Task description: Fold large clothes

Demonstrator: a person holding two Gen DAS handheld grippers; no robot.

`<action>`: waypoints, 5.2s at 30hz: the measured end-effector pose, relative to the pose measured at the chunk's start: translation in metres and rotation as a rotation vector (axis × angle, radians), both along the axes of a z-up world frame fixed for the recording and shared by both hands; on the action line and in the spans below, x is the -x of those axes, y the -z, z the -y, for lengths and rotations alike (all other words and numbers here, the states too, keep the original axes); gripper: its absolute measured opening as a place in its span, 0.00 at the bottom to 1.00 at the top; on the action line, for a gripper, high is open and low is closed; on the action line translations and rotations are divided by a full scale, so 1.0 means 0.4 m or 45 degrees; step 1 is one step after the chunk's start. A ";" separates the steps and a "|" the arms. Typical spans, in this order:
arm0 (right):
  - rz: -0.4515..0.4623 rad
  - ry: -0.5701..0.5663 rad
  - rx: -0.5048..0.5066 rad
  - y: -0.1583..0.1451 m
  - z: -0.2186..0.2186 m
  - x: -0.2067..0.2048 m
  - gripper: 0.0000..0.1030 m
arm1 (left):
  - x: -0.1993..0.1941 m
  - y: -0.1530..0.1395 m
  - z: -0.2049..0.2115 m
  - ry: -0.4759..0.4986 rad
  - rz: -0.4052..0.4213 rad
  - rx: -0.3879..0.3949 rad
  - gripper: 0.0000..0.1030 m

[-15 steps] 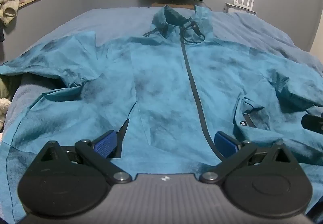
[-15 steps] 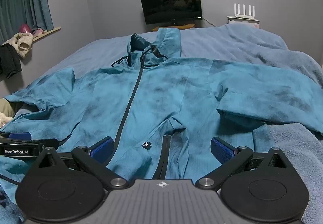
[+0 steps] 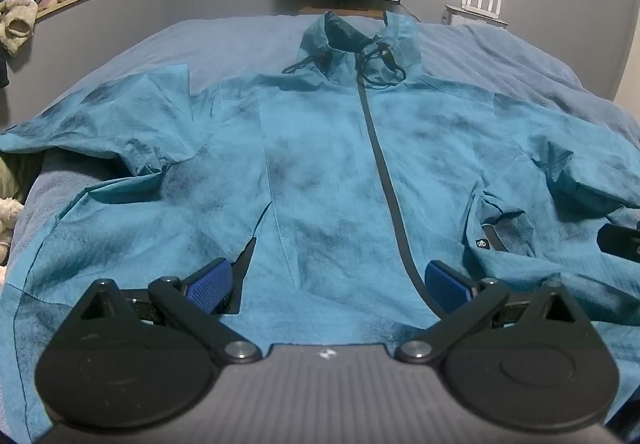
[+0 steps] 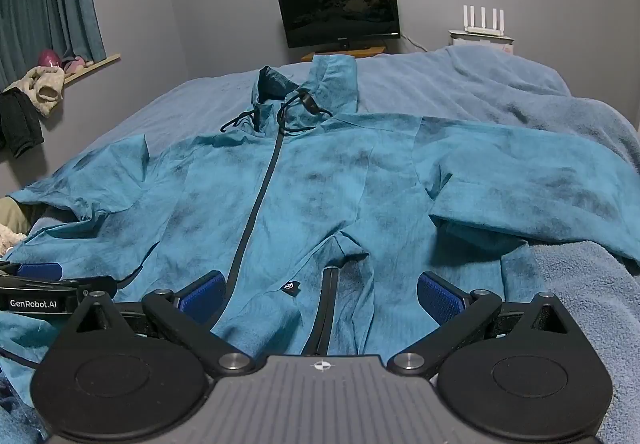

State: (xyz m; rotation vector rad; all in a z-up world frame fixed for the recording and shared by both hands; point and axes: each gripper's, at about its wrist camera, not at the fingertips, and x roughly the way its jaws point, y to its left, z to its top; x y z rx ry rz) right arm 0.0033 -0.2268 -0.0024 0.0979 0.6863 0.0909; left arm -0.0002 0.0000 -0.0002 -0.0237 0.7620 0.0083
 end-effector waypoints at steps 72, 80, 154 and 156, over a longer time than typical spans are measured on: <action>-0.026 0.009 0.004 0.022 -0.014 -0.021 1.00 | -0.063 -0.097 -0.029 0.014 0.145 -0.164 1.00; -0.046 0.019 -0.005 0.019 -0.012 -0.028 1.00 | -0.073 -0.090 -0.030 0.024 0.139 -0.151 1.00; 0.489 1.309 -0.598 0.101 0.838 -0.053 0.04 | -0.283 0.147 -0.185 0.004 -0.054 0.002 1.00; 0.558 1.192 -0.508 0.009 0.787 -0.092 0.03 | -0.282 0.147 -0.187 0.004 -0.049 0.007 1.00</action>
